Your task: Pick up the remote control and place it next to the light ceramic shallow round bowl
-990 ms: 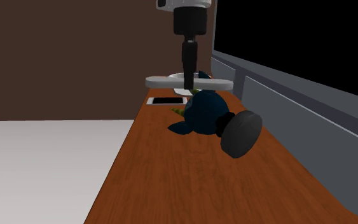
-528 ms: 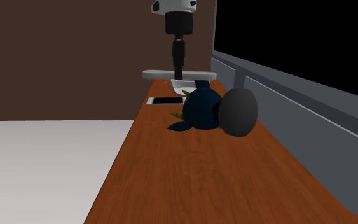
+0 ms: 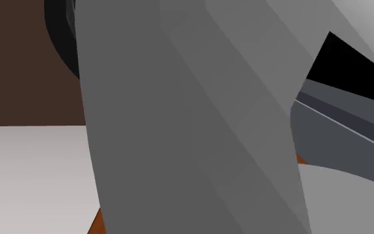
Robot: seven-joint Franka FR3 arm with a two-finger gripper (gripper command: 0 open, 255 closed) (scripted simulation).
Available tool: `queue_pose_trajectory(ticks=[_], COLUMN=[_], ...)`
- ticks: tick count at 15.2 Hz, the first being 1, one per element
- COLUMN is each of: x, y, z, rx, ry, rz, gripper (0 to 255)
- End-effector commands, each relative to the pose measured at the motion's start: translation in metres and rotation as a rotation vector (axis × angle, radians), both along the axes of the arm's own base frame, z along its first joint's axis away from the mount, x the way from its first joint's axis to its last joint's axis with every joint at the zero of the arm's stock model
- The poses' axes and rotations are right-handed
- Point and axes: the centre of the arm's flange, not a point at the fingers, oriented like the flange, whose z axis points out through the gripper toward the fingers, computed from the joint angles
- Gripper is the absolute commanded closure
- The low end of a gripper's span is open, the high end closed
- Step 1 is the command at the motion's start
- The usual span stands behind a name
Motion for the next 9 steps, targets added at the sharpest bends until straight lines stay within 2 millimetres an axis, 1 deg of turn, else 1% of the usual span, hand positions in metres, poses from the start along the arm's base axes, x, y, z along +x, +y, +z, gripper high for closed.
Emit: queue_pose_trajectory(ticks=[1,9], x=[0.004,0.004], y=[-0.002,-0.002], z=[-0.01,-0.052], rx=[0.002,0.002], ry=[-0.001,-0.001], rz=[0.003,0.003], gripper=[255,255])
